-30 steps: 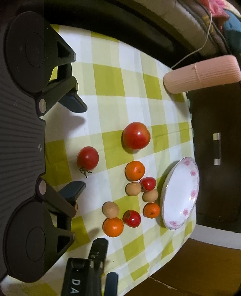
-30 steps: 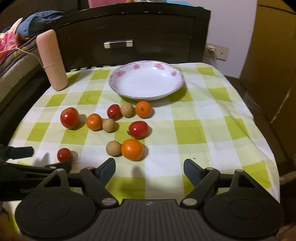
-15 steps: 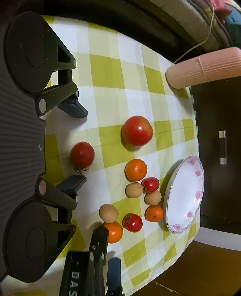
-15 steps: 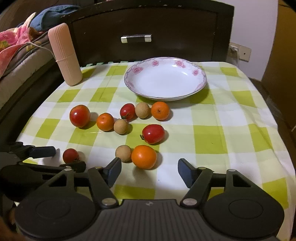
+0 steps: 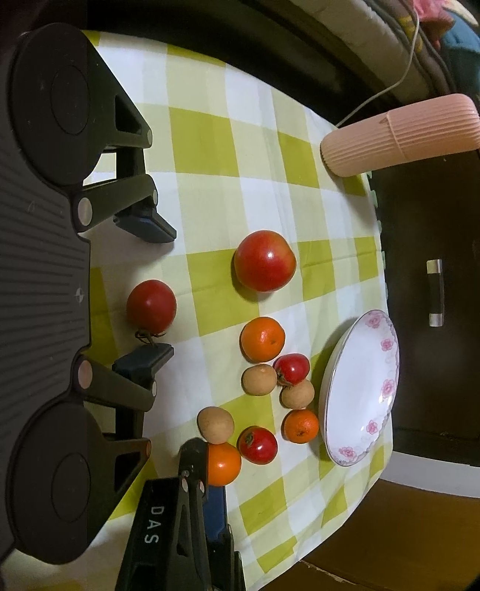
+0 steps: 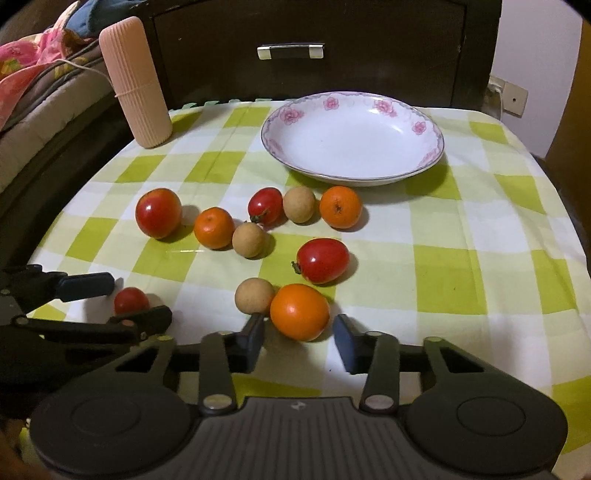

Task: Organize fruits
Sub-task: 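Close left gripper on small red tomato while right gripper closes on orange tangerine, then carry the red tomato and tangerine in both grippers over the white floral plate, then open both grippers to drop the tomato and tangerine into the plate, then withdraw both tools from the plate back toward the remaining fruits, then close left gripper on large red tomato while right gripper closes on brown round fruit, then carry the large tomato and brown fruit in both grippers over the plate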

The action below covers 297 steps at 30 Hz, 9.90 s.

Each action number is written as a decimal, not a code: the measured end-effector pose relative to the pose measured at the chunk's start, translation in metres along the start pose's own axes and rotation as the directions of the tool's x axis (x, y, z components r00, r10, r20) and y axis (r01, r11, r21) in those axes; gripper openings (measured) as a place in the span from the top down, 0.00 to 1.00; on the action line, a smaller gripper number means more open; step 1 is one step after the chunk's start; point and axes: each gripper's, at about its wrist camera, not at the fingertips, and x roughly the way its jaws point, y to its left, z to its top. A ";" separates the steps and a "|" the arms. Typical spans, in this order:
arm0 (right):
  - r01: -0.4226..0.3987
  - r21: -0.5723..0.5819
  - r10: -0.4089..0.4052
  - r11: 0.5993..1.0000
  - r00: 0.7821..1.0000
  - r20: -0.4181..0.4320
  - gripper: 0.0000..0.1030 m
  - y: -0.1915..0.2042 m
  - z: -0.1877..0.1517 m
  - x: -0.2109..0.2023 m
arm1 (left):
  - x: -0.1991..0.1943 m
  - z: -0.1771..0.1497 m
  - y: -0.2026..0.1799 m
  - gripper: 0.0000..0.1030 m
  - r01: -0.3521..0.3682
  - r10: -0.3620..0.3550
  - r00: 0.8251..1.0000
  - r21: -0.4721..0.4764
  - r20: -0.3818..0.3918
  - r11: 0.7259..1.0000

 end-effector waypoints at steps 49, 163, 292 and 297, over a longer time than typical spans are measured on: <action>-0.009 0.129 -0.002 0.992 0.997 0.081 0.69 -0.021 0.013 -0.047 | -0.021 0.034 -0.011 0.62 0.126 -0.126 0.991 0.003 0.043 0.992; -0.058 0.217 0.031 0.974 0.992 0.125 0.67 -0.039 0.059 -0.026 | 0.003 0.083 0.004 0.38 0.122 -0.120 0.990 -0.026 0.072 0.992; -0.027 0.036 0.029 0.999 0.997 -0.069 0.76 0.004 -0.011 -0.021 | 0.009 0.021 -0.006 0.50 0.157 -0.153 0.986 0.073 -0.064 0.985; -0.029 0.055 0.032 0.998 0.998 -0.059 0.76 0.001 -0.009 -0.022 | 0.006 0.023 -0.006 0.50 0.162 -0.158 0.986 0.069 -0.055 0.984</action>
